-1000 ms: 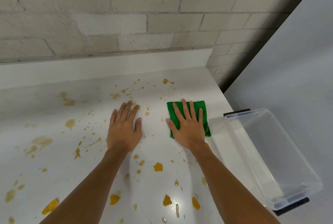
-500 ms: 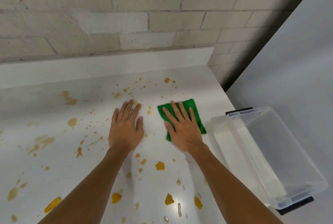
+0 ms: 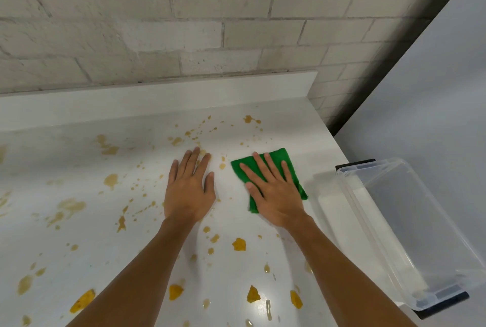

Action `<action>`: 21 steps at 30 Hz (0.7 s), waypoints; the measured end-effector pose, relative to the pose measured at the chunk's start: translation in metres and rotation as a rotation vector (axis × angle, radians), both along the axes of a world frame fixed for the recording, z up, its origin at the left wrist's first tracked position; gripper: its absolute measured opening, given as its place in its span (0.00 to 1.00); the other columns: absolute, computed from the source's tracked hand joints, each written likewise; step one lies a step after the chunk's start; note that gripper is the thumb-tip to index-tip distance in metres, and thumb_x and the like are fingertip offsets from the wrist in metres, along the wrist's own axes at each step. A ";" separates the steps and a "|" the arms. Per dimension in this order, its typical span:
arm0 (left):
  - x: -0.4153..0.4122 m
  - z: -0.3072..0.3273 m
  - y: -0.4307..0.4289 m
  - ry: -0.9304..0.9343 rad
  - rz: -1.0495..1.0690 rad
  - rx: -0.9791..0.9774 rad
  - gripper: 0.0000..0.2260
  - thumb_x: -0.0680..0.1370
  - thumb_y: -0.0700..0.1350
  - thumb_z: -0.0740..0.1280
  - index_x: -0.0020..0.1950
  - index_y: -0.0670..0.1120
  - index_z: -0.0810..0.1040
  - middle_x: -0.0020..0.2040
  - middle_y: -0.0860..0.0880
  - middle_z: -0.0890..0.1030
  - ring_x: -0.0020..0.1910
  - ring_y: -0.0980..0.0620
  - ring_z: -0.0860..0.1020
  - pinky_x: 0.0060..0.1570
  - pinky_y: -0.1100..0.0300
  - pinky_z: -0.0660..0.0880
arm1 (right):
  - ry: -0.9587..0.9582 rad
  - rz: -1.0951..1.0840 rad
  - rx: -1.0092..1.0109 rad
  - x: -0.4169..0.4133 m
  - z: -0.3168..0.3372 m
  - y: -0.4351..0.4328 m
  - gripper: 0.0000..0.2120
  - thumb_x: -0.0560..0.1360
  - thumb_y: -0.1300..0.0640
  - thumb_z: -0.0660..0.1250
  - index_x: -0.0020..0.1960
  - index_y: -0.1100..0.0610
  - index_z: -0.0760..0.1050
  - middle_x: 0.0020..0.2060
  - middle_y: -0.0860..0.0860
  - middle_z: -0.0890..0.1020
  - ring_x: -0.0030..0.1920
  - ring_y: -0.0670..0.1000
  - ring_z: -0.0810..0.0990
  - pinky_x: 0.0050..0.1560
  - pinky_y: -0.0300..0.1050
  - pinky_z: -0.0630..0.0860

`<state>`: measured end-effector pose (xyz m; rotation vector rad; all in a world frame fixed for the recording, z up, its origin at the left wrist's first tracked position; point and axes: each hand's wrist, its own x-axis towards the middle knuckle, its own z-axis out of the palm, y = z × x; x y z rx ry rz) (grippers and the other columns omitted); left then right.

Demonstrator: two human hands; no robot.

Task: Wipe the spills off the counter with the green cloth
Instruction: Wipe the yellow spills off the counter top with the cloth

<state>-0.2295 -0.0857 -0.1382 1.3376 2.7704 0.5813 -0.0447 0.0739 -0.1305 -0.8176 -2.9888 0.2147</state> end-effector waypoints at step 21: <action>0.001 0.000 0.001 -0.001 0.011 -0.016 0.28 0.85 0.57 0.46 0.84 0.52 0.60 0.86 0.50 0.55 0.85 0.52 0.49 0.83 0.47 0.46 | -0.043 -0.255 -0.064 -0.045 0.004 -0.005 0.33 0.81 0.36 0.31 0.86 0.38 0.43 0.87 0.49 0.40 0.86 0.56 0.36 0.83 0.67 0.35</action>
